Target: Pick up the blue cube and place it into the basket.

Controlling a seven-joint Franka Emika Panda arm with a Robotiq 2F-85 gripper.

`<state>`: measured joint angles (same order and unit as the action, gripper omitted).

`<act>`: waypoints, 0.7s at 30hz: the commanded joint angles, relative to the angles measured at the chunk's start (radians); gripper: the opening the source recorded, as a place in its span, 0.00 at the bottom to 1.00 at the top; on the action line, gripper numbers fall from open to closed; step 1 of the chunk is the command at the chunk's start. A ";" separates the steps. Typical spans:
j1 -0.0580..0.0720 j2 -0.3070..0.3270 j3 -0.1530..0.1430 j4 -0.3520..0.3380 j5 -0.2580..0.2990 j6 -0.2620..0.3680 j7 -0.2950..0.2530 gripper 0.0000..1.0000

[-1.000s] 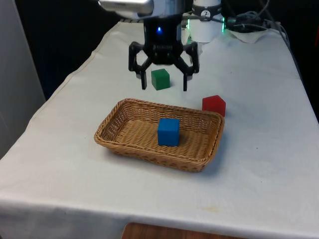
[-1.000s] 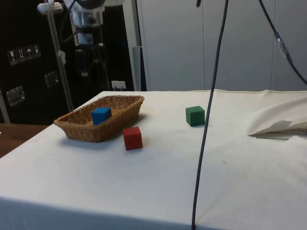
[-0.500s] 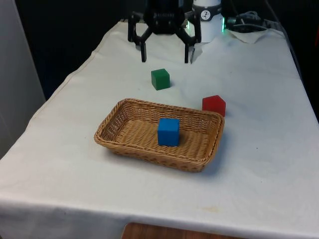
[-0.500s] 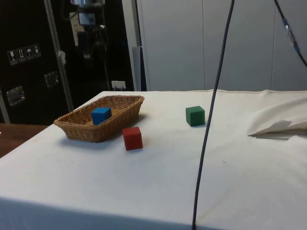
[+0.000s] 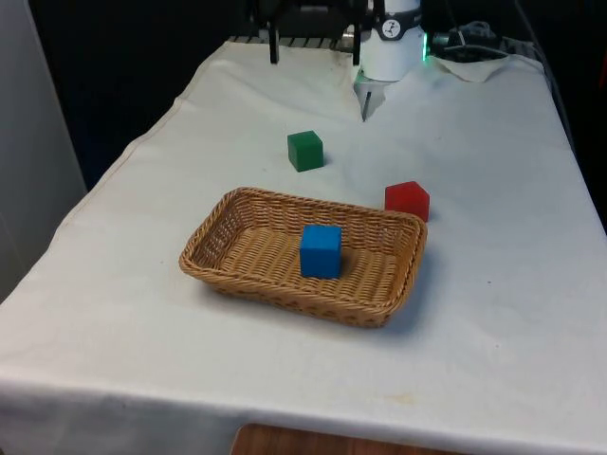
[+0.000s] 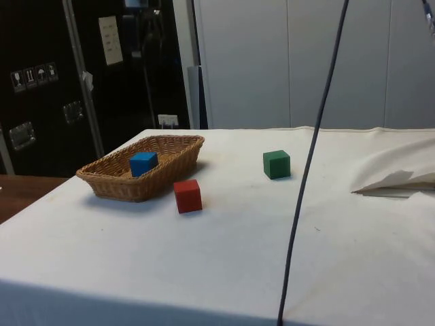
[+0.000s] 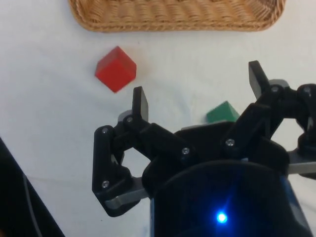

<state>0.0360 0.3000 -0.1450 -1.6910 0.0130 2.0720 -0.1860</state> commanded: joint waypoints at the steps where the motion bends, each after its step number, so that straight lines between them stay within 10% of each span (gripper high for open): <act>1: 0.003 -0.021 -0.001 -0.016 -0.009 -0.003 -0.001 1.00; 21: 0.002 -0.201 0.004 -0.195 -0.029 -0.011 -0.016 1.00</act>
<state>0.0370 0.1090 -0.1410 -1.8720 -0.0100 2.0550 -0.2040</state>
